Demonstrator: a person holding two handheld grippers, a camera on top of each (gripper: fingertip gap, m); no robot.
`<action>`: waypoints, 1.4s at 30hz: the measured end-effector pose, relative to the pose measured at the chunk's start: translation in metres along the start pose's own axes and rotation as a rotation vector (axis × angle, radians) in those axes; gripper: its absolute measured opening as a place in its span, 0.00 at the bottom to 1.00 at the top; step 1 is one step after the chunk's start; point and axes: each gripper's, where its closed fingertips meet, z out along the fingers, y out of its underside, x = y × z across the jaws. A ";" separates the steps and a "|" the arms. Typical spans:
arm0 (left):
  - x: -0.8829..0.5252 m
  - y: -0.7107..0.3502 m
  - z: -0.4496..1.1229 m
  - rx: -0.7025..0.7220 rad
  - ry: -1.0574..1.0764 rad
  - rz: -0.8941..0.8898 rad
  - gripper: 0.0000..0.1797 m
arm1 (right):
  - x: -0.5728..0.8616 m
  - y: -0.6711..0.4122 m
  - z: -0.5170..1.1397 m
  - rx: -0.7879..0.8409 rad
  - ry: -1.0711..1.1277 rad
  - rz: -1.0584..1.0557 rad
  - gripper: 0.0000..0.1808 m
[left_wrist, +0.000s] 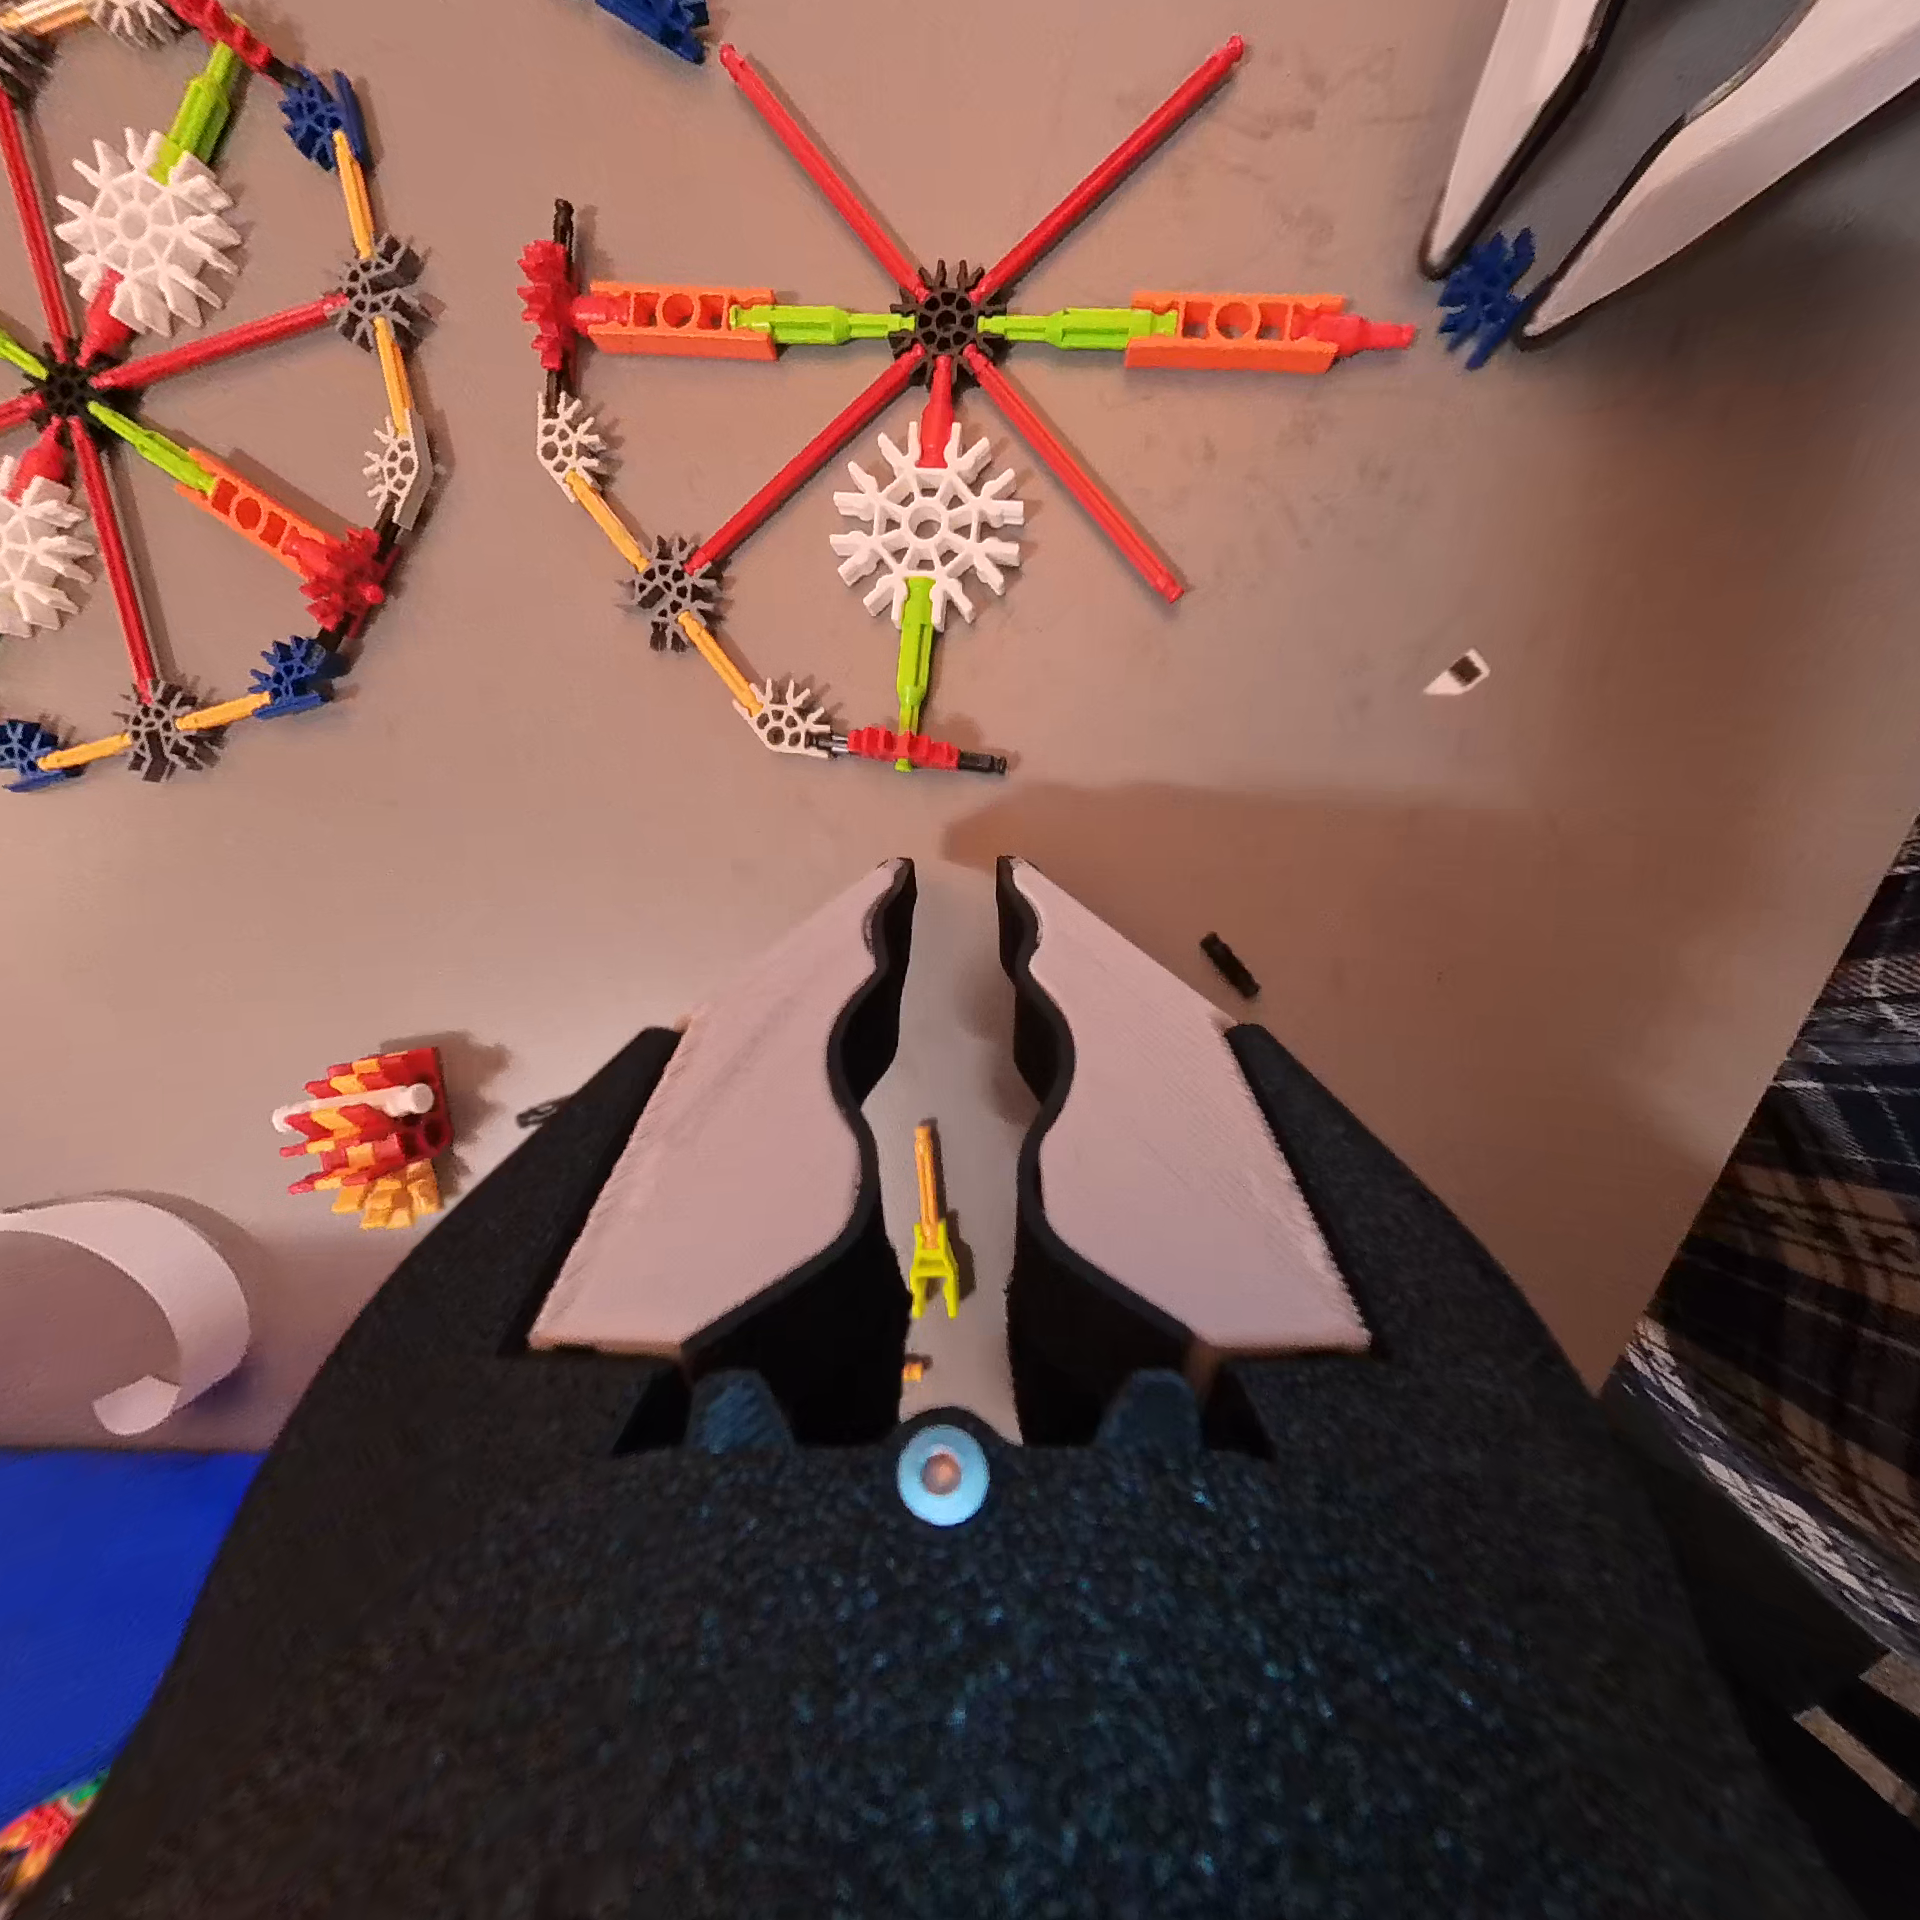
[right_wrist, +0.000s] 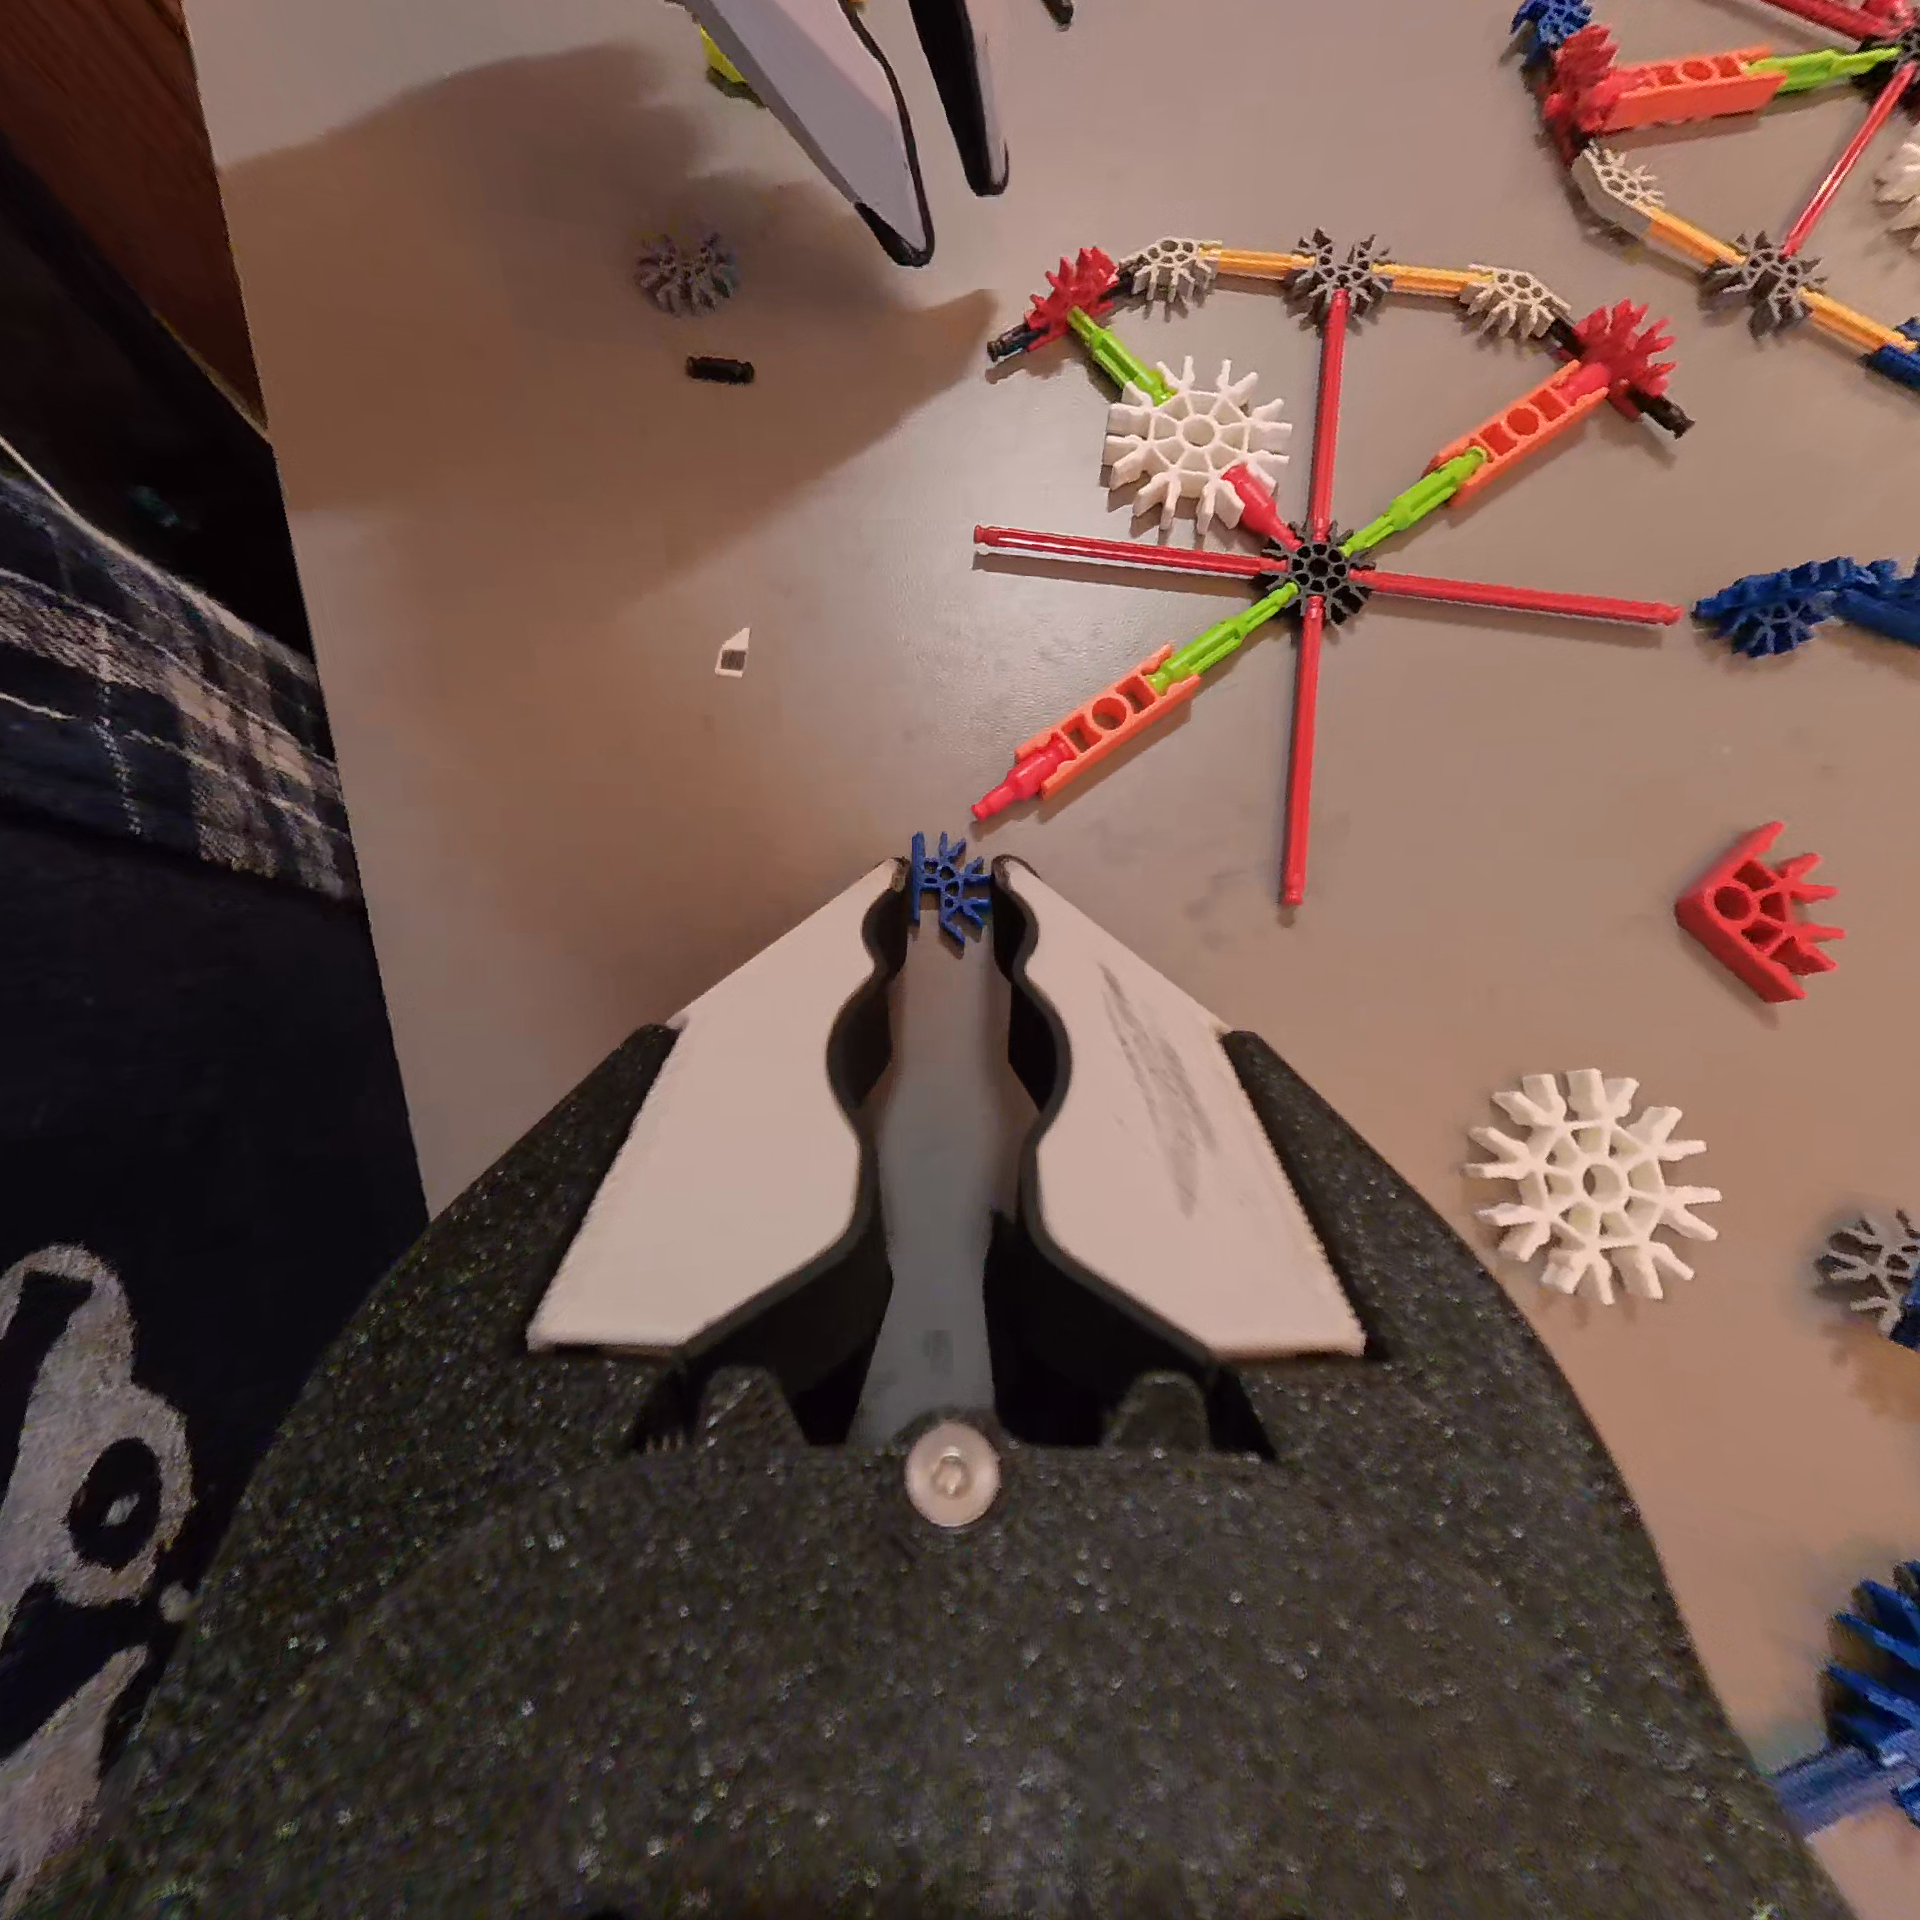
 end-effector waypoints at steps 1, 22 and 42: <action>0.000 0.002 0.000 0.001 0.000 -0.004 0.08 | -0.002 0.000 0.000 0.000 -0.007 0.003 0.08; 0.008 -0.006 -0.017 0.163 0.058 -0.116 0.07 | 0.000 -0.073 0.009 0.177 0.069 0.009 0.08; 0.029 -0.045 -0.042 0.478 0.448 -0.524 0.05 | -0.009 -0.112 0.020 0.243 0.194 -0.157 0.08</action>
